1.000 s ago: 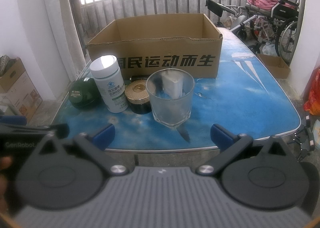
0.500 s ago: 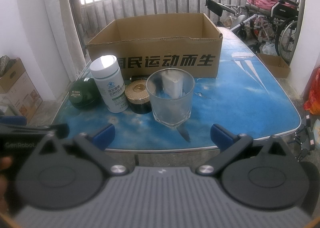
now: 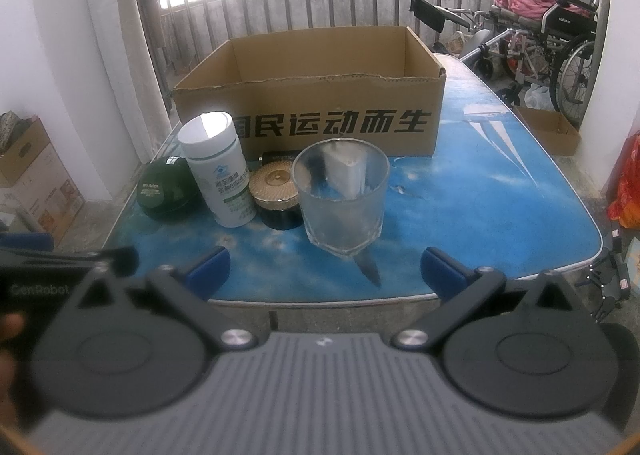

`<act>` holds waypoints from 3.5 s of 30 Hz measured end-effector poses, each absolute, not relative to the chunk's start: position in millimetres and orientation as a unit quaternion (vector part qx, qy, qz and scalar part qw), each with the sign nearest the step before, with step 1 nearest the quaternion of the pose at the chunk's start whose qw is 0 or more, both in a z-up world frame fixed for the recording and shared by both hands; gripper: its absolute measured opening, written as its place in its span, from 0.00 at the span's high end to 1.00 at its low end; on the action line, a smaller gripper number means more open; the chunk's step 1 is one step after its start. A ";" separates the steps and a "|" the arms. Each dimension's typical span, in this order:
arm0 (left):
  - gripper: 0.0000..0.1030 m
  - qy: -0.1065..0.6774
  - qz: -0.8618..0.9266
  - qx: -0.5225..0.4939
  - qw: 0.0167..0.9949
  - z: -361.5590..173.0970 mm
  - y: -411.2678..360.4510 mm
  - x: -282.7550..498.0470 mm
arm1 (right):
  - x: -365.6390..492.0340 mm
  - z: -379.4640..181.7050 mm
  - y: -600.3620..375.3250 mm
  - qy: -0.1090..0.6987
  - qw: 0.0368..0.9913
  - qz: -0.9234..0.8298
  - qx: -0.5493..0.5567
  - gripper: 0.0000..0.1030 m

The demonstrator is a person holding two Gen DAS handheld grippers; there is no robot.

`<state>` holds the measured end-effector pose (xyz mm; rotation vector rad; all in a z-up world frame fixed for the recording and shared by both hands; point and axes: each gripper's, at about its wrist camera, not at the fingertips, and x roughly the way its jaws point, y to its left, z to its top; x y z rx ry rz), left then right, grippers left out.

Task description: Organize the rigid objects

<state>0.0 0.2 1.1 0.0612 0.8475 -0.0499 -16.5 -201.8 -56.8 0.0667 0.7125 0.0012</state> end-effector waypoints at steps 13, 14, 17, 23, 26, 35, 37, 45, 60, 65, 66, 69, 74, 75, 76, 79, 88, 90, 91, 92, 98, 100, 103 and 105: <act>0.01 0.396 -0.040 0.005 0.917 6.4 8.0 33.1 | -0.5 -36.8 -208.5 0.303 0.953 -0.013 0.012 0.01; 0.01 0.389 -0.045 0.002 0.920 8.7 9.2 35.8 | 0.1 -30.5 -209.9 0.289 0.957 -0.013 0.008 0.01; 0.01 0.359 -0.067 0.007 0.931 14.8 9.4 41.9 | 0.9 -8.6 -210.1 0.236 0.972 0.005 -0.016 0.01; 0.01 0.275 -0.142 -0.001 0.951 18.2 9.6 44.3 | 25.4 29.9 -200.3 0.188 0.976 0.104 -0.037 0.01; 0.01 0.257 -0.159 0.001 0.953 10.2 6.2 50.4 | 53.7 33.9 -195.2 0.221 0.961 0.164 -0.010 0.01; 0.17 0.258 -0.191 0.030 0.947 -13.4 0.5 61.3 | 108.3 12.7 -146.7 0.321 0.916 0.233 -0.054 0.10; 0.24 0.263 -0.198 0.036 0.943 -16.6 0.5 64.4 | 113.4 9.9 -139.3 0.337 0.910 0.234 -0.055 0.16; 0.47 0.296 -0.234 0.013 0.926 -29.0 6.5 81.8 | 150.2 -23.7 -118.9 0.393 0.886 0.237 -0.063 0.33; 0.57 0.298 -0.267 -0.011 0.917 -37.5 9.6 92.5 | 164.6 -45.2 -124.0 0.424 0.874 0.229 -0.066 0.49; 0.58 0.289 -0.266 -0.013 0.919 -30.5 7.4 85.3 | 163.6 -43.7 -124.9 0.421 0.875 0.231 -0.063 0.50; 0.58 0.287 -0.266 -0.013 0.920 -28.8 7.6 84.0 | 161.8 -42.2 -125.3 0.419 0.876 0.232 -0.062 0.50; 0.59 0.279 -0.264 -0.013 0.923 -21.9 8.7 75.2 | 154.2 -34.2 -127.3 0.411 0.879 0.234 -0.062 0.50; 0.64 0.259 -0.257 -0.005 0.931 -5.4 10.3 57.5 | 137.4 -16.9 -132.3 0.393 0.886 0.240 -0.057 0.49; 0.66 0.254 -0.256 -0.004 0.933 -2.3 11.2 53.1 | 133.7 -12.5 -133.5 0.387 0.888 0.242 -0.056 0.49; 0.67 0.249 -0.254 -0.003 0.935 1.9 11.8 49.9 | 130.1 -7.7 -134.6 0.381 0.890 0.243 -0.055 0.49; 0.68 0.238 -0.247 0.003 0.939 9.9 10.9 44.1 | 121.2 5.7 -136.8 0.363 0.897 0.247 -0.054 0.49; 0.68 0.241 -0.232 0.008 0.942 18.2 10.8 45.6 | 126.2 9.2 -147.0 0.370 0.892 0.260 -0.027 0.50; 0.68 0.232 -0.232 0.007 0.944 27.6 12.3 45.5 | 124.3 19.3 -147.6 0.363 0.893 0.264 -0.029 0.49; 0.68 0.227 -0.233 0.005 0.946 33.3 13.7 46.4 | 123.8 25.7 -147.9 0.358 0.894 0.266 -0.030 0.49; 0.68 0.221 -0.235 0.004 0.946 39.9 15.2 48.1 | 123.8 33.1 -148.4 0.353 0.896 0.268 -0.032 0.49; 0.67 0.184 -0.244 0.004 0.952 85.7 21.5 78.0 | 138.8 92.2 -144.0 0.310 0.909 0.274 -0.053 0.50; 0.67 0.183 -0.248 0.006 0.951 95.5 21.8 100.4 | 154.0 110.5 -141.7 0.297 0.913 0.273 -0.065 0.50; 0.67 0.191 -0.247 0.020 0.950 102.3 17.5 142.1 | 194.1 128.9 -139.8 0.301 0.912 0.269 -0.068 0.50; 0.67 0.201 -0.247 0.028 0.948 99.9 13.6 174.1 | 229.7 133.5 -141.2 0.313 0.909 0.267 -0.060 0.50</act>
